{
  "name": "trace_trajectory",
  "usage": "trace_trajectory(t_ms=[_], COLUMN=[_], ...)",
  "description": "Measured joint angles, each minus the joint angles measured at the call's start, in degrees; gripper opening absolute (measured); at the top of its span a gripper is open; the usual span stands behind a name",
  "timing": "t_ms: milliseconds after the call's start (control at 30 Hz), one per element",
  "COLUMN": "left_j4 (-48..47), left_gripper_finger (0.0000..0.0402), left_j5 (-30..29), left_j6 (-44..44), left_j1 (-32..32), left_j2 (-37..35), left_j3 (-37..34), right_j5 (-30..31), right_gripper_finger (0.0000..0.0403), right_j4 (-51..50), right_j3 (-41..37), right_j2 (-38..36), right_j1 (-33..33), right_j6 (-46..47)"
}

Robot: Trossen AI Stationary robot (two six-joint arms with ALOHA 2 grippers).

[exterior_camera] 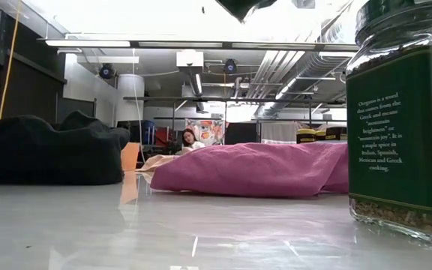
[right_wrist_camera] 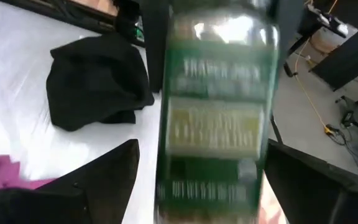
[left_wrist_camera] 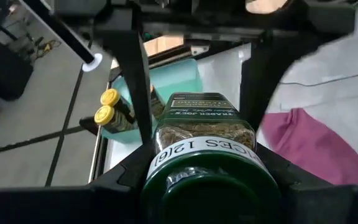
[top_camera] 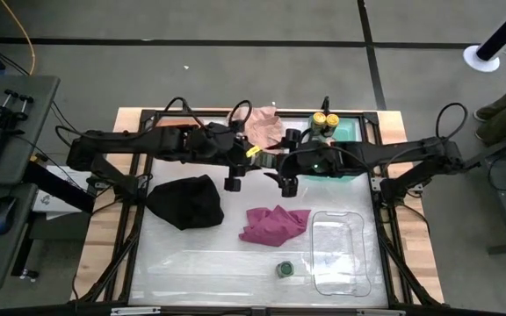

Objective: Sort spices by type
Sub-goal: Put the top green seasoning bottle into the transparent bin

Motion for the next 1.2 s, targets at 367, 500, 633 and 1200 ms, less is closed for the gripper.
trace_trajectory(t_ms=[367, 500, 633, 1200], left_j4=[-0.01, 0.26, 0.18, 3.16], left_gripper_finger=[0.0162, 0.0162, 0.0162, 0.0162], left_j5=[-0.97, -0.87, -1.17, 1.25], left_j6=[1.52, 3.11, 4.14, 5.87], left_j1=[0.04, 0.00, 0.00, 0.00], left_j2=[3.32, 3.53, 3.42, 3.29], left_j3=[-0.02, -0.07, -0.02, 0.26], right_j5=[1.96, 1.75, 1.70, 3.64], right_gripper_finger=[0.0327, 0.0314, 0.0302, 0.0210], right_j4=[3.39, 0.05, -4.74, -5.01], right_j3=[0.85, 0.85, 0.83, 0.74], right_j2=[-0.32, -0.08, -0.08, 2.00], right_j1=[0.76, 0.57, 0.45, 0.30], right_j6=[1.49, 5.19, 6.89, 6.94])
